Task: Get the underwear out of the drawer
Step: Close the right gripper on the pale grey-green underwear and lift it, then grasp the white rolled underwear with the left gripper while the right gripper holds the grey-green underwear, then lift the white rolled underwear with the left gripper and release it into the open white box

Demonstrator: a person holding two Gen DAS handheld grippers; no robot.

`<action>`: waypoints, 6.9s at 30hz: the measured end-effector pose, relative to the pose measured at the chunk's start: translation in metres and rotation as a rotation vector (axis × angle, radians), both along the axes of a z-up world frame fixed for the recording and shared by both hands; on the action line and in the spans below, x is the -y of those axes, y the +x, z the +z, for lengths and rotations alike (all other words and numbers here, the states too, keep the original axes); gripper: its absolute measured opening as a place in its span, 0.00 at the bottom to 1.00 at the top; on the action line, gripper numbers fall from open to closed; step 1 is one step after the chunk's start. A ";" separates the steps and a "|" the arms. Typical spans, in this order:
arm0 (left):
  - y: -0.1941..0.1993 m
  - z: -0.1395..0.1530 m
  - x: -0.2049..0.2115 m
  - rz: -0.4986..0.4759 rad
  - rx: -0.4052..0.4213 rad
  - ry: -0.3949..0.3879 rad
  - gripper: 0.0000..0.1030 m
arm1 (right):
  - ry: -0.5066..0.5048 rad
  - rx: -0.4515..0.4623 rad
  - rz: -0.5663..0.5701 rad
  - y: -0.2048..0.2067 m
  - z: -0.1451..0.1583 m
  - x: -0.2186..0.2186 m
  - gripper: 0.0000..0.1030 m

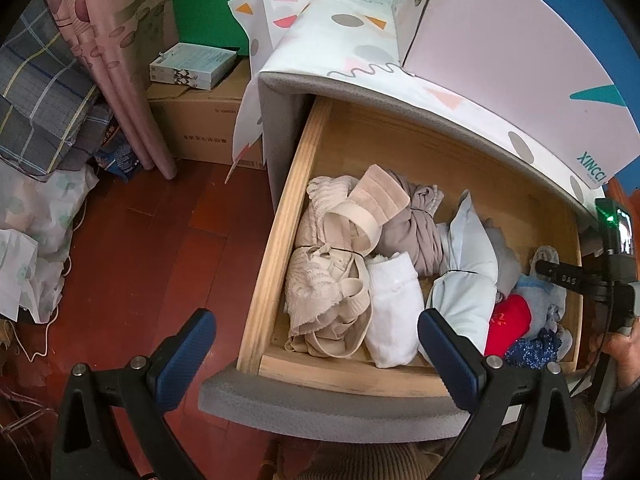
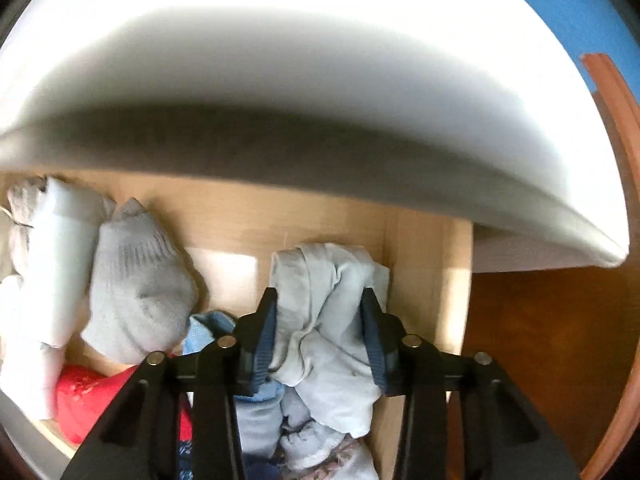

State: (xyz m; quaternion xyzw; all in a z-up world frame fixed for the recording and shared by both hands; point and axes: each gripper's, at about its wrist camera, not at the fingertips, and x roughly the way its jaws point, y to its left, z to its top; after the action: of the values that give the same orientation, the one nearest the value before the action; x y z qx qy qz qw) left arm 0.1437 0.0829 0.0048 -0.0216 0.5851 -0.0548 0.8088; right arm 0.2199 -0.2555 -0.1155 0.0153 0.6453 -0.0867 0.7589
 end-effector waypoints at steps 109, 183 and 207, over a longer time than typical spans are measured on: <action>0.025 -0.086 0.188 -0.224 -0.174 0.219 0.56 | 0.382 0.057 -0.111 -0.112 0.066 0.013 0.33; 0.182 0.125 0.147 -0.247 0.201 0.081 0.29 | 0.289 0.053 -0.103 -0.110 0.065 0.008 0.33; 0.159 0.123 0.133 -0.189 0.250 0.119 0.37 | 0.126 0.040 -0.066 -0.105 0.067 -0.012 0.33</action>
State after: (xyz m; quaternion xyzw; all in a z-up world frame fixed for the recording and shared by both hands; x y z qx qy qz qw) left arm 0.3023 -0.0505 0.1277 0.0886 0.4816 -0.0982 0.8663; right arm 0.1152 -0.2434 -0.0489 0.0861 0.6335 -0.0703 0.7657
